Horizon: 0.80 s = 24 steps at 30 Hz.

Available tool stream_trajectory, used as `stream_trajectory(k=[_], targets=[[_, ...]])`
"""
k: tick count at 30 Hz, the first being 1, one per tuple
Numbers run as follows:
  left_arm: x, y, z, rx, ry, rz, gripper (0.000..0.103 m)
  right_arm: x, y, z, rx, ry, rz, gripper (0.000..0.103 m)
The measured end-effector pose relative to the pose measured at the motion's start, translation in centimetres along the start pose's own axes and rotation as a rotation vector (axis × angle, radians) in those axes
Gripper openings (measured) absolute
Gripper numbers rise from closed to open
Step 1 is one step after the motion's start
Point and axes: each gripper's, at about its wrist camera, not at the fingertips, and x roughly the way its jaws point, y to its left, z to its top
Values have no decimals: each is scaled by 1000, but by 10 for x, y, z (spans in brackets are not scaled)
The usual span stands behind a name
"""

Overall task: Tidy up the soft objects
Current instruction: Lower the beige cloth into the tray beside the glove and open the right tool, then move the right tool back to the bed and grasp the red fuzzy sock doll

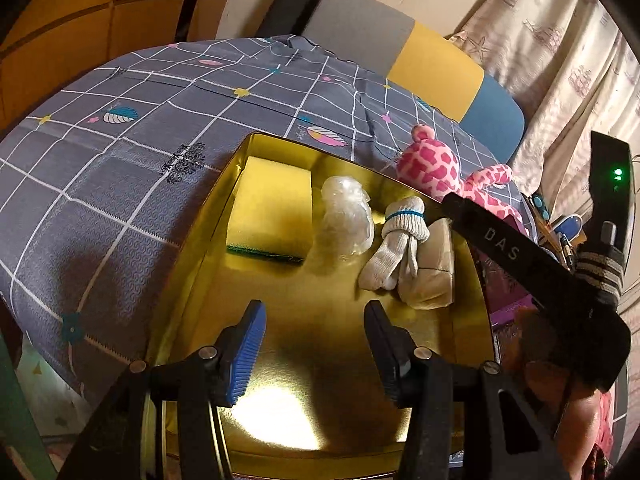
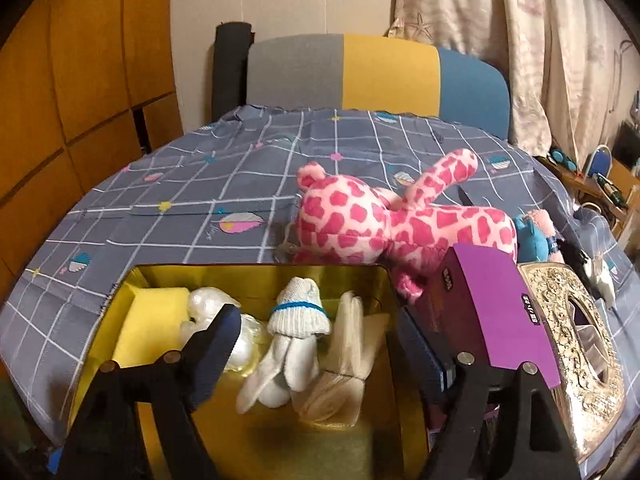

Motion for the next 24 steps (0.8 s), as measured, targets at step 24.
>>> stream_trajectory(k=[24], targets=[[-2, 0, -12, -23, -2, -36, 51, -90, -37, -71, -101, -90, 276, 82]])
